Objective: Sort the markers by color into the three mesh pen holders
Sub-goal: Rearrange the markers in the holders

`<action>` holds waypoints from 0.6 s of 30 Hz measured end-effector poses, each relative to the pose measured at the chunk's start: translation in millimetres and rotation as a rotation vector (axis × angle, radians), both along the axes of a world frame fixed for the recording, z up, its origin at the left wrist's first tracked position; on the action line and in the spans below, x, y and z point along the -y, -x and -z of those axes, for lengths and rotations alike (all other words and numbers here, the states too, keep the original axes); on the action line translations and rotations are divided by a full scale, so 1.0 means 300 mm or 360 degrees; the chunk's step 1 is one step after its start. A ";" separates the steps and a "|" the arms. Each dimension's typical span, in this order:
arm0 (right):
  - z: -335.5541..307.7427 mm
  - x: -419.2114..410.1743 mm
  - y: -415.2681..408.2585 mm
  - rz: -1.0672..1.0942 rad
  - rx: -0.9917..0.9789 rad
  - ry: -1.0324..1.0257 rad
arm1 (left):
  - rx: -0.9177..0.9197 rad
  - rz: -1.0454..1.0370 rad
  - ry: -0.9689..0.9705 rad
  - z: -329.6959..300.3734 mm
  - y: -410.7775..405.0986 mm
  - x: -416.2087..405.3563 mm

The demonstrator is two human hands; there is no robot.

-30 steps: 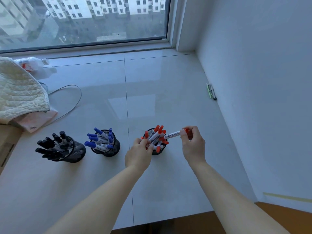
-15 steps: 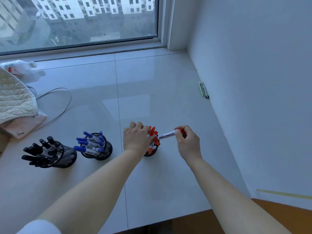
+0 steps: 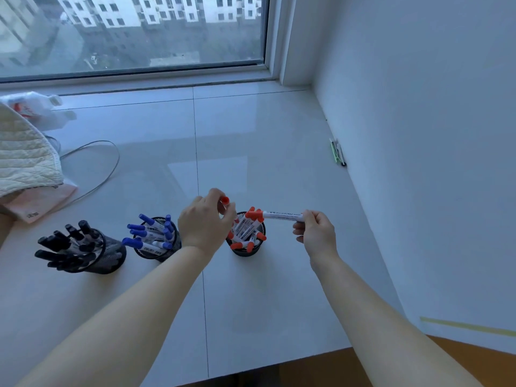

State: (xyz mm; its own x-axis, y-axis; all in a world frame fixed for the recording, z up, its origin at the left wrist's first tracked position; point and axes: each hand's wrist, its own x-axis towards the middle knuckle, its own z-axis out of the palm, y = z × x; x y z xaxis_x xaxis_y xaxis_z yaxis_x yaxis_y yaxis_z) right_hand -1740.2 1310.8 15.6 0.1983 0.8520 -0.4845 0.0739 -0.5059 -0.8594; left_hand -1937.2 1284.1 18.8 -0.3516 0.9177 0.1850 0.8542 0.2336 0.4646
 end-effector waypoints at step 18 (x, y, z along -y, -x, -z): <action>-0.025 0.007 0.112 -0.0602 -0.0216 0.0021 | 0.2738 -0.0311 0.0220 -0.055 0.101 0.098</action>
State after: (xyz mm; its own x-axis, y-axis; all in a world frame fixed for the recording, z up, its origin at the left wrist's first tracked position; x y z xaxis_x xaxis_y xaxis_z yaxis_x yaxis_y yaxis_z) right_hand -1773.8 1308.7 23.1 -0.1947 0.8463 -0.4958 0.1434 -0.4755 -0.8680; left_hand -1967.6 1254.7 35.3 -0.1445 0.8165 -0.5590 -0.5979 0.3781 0.7068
